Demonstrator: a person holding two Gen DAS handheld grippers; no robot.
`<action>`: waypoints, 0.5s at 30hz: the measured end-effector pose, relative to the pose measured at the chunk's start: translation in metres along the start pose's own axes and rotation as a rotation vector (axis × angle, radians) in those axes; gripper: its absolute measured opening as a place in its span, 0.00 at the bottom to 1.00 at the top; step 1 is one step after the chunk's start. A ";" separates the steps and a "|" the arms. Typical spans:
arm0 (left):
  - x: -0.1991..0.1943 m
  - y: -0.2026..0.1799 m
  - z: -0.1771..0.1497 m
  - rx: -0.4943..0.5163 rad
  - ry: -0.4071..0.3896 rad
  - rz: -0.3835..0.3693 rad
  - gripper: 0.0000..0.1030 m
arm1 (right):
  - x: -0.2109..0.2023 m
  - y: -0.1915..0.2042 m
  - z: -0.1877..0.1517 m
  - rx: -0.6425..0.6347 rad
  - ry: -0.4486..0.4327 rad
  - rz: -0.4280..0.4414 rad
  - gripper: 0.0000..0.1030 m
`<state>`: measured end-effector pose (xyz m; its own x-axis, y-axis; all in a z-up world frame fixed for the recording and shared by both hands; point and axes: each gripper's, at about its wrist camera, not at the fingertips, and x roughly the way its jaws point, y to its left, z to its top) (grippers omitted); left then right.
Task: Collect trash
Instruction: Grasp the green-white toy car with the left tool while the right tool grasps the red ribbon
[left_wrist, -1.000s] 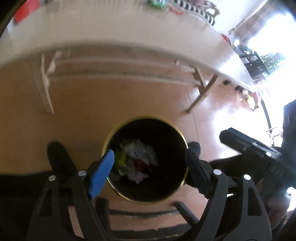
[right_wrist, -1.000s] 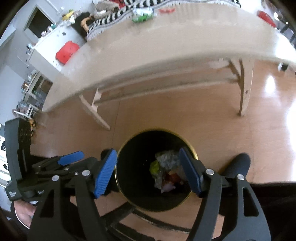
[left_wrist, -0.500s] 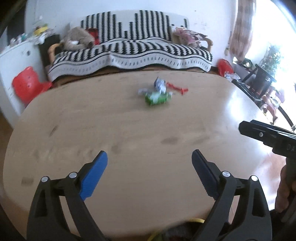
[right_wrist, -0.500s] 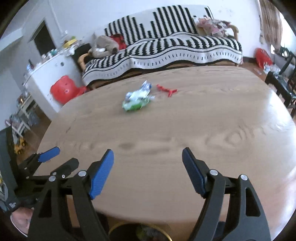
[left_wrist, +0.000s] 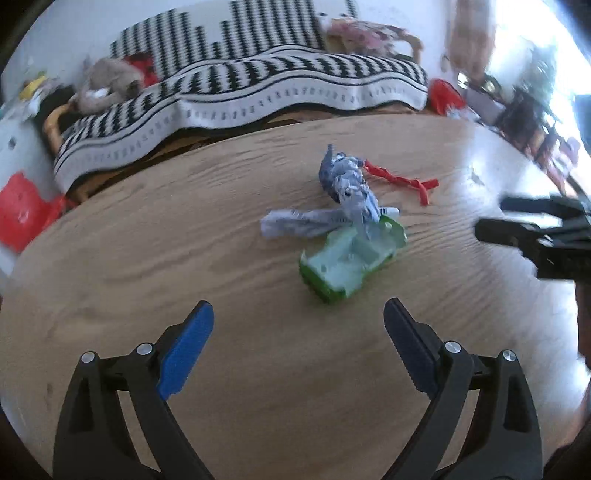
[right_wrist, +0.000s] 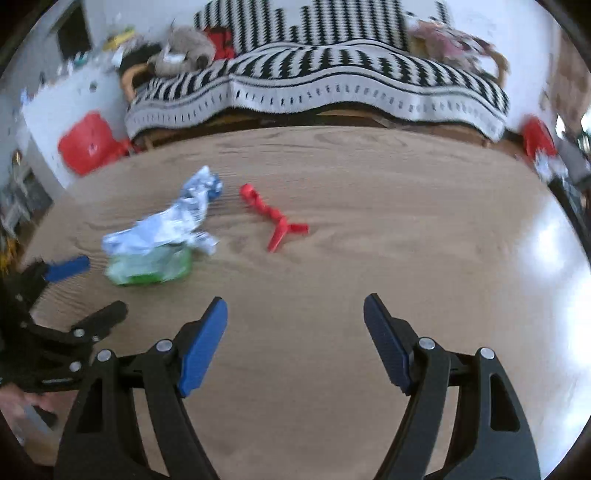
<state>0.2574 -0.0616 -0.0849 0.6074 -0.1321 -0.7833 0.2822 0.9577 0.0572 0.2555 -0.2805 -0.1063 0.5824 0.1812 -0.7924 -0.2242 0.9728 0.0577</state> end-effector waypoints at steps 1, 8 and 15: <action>0.007 -0.001 0.005 0.033 0.002 -0.012 0.88 | 0.010 0.001 0.007 -0.031 0.012 -0.004 0.72; 0.036 -0.007 0.023 0.094 0.021 -0.116 0.88 | 0.066 0.005 0.054 -0.164 0.067 0.025 0.73; 0.029 -0.014 0.021 0.132 -0.003 -0.135 0.50 | 0.069 0.014 0.068 -0.210 0.049 0.079 0.22</action>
<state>0.2867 -0.0837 -0.0950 0.5597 -0.2583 -0.7874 0.4562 0.8893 0.0325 0.3457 -0.2446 -0.1193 0.5192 0.2434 -0.8193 -0.4285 0.9035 -0.0031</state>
